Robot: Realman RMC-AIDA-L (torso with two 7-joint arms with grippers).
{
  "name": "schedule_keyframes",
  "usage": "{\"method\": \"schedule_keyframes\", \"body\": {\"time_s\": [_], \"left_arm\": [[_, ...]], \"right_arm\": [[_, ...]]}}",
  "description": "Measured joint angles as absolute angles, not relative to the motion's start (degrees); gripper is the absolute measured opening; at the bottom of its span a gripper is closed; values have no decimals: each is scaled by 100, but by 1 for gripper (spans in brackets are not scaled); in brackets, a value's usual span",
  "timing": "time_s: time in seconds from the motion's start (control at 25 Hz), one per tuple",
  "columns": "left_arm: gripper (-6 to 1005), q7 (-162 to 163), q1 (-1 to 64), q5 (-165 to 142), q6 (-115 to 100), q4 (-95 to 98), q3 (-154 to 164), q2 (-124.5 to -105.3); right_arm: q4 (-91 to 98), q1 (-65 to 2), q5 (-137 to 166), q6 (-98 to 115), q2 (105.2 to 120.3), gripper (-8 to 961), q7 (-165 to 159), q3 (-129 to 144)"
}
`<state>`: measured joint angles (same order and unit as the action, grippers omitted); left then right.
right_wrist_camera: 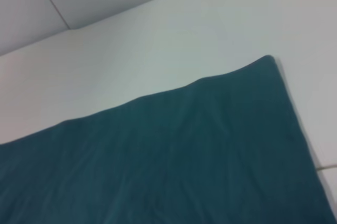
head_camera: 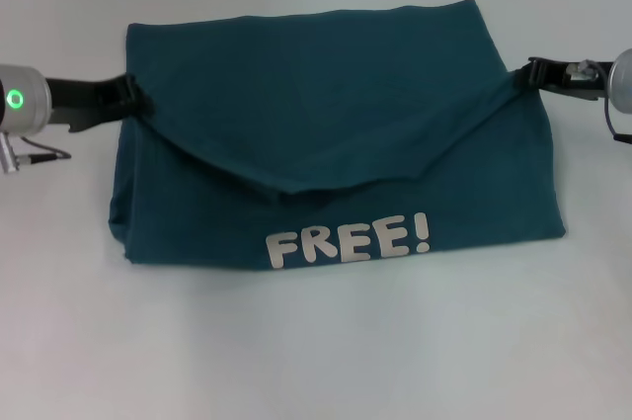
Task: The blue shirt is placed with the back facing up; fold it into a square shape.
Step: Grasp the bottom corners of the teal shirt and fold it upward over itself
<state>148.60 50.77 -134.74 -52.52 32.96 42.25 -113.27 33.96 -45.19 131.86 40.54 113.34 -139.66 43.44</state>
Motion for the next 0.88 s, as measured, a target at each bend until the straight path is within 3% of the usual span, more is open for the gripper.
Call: {"method": "schedule_keyframes", "body": {"time_s": [0.88], "left_arm": [[59,14710,5098,-13478,-4800,3207,4339,-11371]], "right_arm": [[3271,-4754,13238,3695,11355,72,-13942,4425]]}}
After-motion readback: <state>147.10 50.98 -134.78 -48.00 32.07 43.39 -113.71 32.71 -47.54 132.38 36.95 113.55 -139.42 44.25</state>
